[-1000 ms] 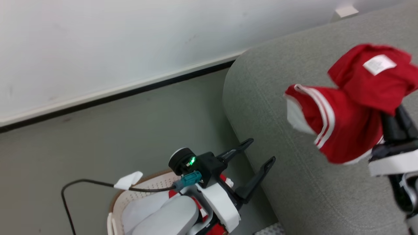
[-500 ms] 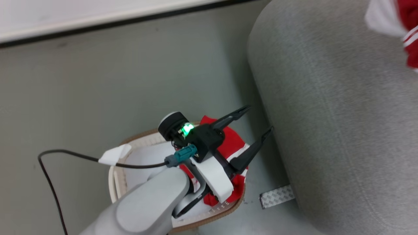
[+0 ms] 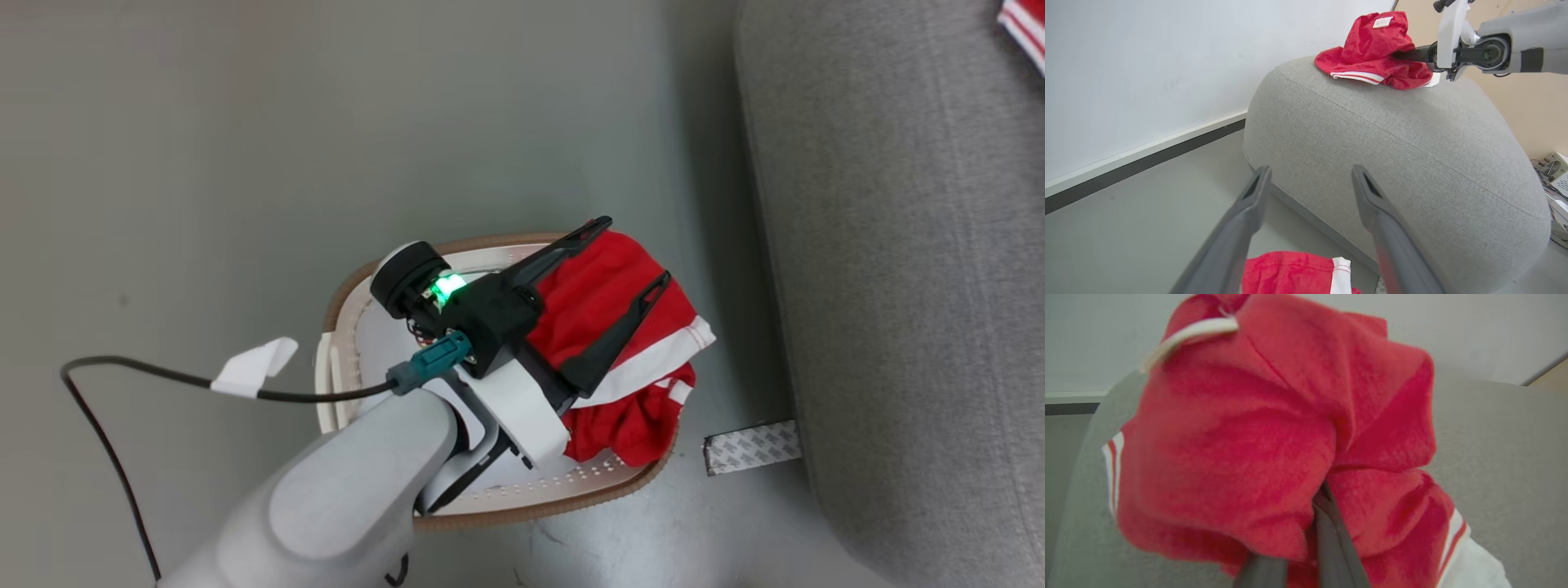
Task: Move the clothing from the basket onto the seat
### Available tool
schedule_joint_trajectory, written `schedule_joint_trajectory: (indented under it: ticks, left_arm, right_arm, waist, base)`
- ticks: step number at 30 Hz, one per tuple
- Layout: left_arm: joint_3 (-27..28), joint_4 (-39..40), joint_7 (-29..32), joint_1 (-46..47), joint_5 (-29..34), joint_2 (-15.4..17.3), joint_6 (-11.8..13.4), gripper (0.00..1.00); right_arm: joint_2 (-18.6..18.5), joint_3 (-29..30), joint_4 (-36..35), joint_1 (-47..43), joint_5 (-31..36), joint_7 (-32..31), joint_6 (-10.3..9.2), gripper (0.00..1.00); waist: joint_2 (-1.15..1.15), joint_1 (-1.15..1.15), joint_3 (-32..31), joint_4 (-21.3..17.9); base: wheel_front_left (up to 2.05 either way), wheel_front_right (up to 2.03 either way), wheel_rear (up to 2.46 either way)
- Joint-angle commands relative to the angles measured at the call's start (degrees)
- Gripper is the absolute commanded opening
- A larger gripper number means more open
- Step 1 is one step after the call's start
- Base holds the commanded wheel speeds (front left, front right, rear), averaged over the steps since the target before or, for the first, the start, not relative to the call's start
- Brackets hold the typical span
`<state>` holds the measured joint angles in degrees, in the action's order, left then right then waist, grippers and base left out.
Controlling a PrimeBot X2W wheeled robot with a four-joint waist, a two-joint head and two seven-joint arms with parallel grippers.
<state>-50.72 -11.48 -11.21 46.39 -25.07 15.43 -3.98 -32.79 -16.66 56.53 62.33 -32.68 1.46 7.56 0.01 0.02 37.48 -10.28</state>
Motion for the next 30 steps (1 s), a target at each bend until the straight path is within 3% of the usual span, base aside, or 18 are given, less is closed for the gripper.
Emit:
schedule_joint_trajectory:
  ticks: [1,4,5,6,7,8,9,21,30]
  left_arm:
    - [0.1,-0.2,-0.4,0.4,0.0,0.4,0.2,1.0]
    - [0.2,-0.5,-0.8,0.2,-0.3,0.2,0.3,1.0]
    - [0.2,-0.7,-1.0,0.2,-0.3,0.2,0.4,1.0]
    - [0.3,-0.8,-1.1,0.1,-0.4,0.2,0.3,1.0]
    - [0.3,-0.9,-1.1,0.0,-0.5,0.3,0.4,1.0]
    - [0.3,-1.1,-1.2,-0.1,-0.6,0.3,0.4,1.0]
    - [0.2,-1.2,-1.3,-0.3,-0.7,0.3,0.3,1.0]
    - [1.4,-4.6,-3.1,-5.5,-3.5,0.2,1.2,1.0]
    - [6.3,-4.6,-3.9,-11.4,-6.4,1.4,3.5,1.0]
  right_arm:
    - [-0.4,-0.3,0.5,0.5,-0.8,-0.5,-0.14,0.0]
    - [-0.1,-2.2,2.1,0.6,-2.4,-2.4,-0.14,0.0]
    - [-0.1,-2.8,2.4,0.6,-2.9,-2.4,-0.14,0.05]
    - [-0.1,-3.4,2.7,0.6,-3.5,-2.7,-0.14,0.17]
    - [0.0,-4.1,3.0,0.6,-4.0,-3.0,-0.14,0.38]
    - [0.0,-4.7,3.1,0.7,-4.4,-3.1,-0.14,0.78]
    - [-0.1,-5.4,3.2,0.8,-4.6,-3.1,-0.14,1.0]
    - [-1.0,-16.8,0.9,-3.7,-6.9,-5.8,-0.14,1.0]
    - [-4.4,-22.0,-7.4,-7.8,-10.4,-1.0,-0.15,1.0]
  waist:
    - [-0.01,-0.02,0.0,0.3]
    - [-0.01,-0.02,-0.6,0.5]
    - [-0.01,-0.02,-0.9,0.5]
    - [-0.01,-0.02,-1.2,0.5]
    - [-0.01,-0.02,-1.6,0.4]
    - [-0.01,-0.02,-2.0,0.3]
    - [-0.01,-0.02,-2.5,0.2]
    - [-0.01,-0.02,-14.9,-1.4]
    - [-0.01,-0.02,-24.7,-0.3]
  base:
    - [0.0,0.0,0.0]
    - [0.0,0.0,0.0]
    - [0.0,0.0,0.0]
    - [0.0,0.0,0.0]
    - [0.0,0.0,0.0]
    - [0.0,0.0,0.0]
    - [0.0,0.0,0.0]
    - [0.0,0.0,0.0]
    - [0.0,0.0,0.0]
